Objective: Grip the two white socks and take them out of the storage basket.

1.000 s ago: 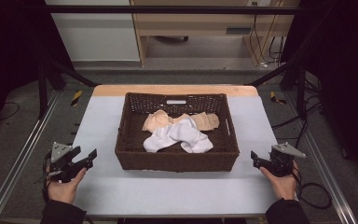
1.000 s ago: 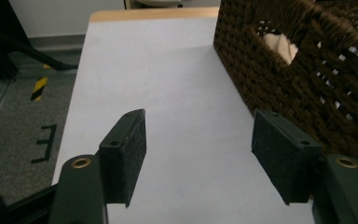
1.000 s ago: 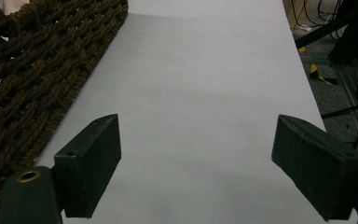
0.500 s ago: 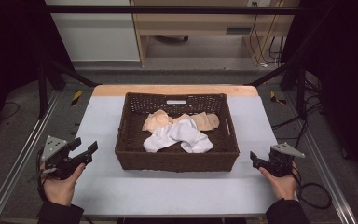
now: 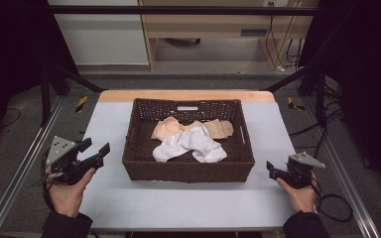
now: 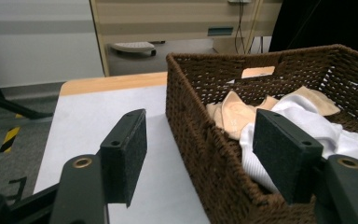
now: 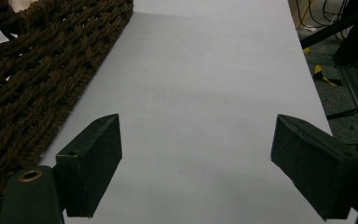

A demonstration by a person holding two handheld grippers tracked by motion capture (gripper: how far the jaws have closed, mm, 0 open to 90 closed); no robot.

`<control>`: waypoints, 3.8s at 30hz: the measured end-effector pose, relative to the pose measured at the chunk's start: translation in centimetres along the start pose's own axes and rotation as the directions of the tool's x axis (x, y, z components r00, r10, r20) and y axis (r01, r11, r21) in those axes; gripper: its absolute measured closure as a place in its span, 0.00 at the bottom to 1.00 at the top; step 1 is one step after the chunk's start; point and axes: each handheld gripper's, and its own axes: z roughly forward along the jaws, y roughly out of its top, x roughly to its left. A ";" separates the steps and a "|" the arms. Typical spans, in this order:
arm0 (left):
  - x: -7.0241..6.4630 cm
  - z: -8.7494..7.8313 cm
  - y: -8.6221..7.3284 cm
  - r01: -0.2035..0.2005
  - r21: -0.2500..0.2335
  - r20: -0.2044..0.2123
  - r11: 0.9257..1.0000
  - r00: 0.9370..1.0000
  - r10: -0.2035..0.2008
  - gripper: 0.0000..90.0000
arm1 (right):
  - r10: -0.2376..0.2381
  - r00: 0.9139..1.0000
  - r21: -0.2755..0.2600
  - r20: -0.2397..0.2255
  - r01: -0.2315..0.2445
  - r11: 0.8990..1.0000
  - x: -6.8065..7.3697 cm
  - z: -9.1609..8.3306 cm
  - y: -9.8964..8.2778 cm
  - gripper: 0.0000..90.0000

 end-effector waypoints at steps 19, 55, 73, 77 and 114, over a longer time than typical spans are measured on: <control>-3.8 3.4 3.1 -0.042 -0.016 0.070 0.999 0.997 0.043 0.39 | 0.008 1.000 -0.006 -0.009 -0.008 1.000 0.0 -0.1 0.0 0.18; -9.0 13.0 5.6 -0.136 0.061 0.053 0.989 0.990 0.133 0.41 | 0.007 1.000 -0.007 -0.013 -0.007 1.000 -0.1 0.0 0.1 0.19; -9.5 17.8 4.2 -0.155 0.142 0.059 0.978 0.987 0.148 0.44 | -0.002 1.000 -0.001 -0.016 0.002 1.000 -0.1 0.1 0.1 0.19; -9.7 18.6 3.4 -0.176 0.167 0.062 0.970 0.984 0.168 0.45 | 0.002 1.000 -0.001 -0.017 -0.002 1.000 -0.1 0.0 0.1 0.19; -10.0 23.2 -1.0 -0.297 0.454 0.144 0.840 0.955 0.260 0.47 | -0.012 1.000 0.014 -0.023 0.012 1.000 -0.1 0.3 0.1 0.18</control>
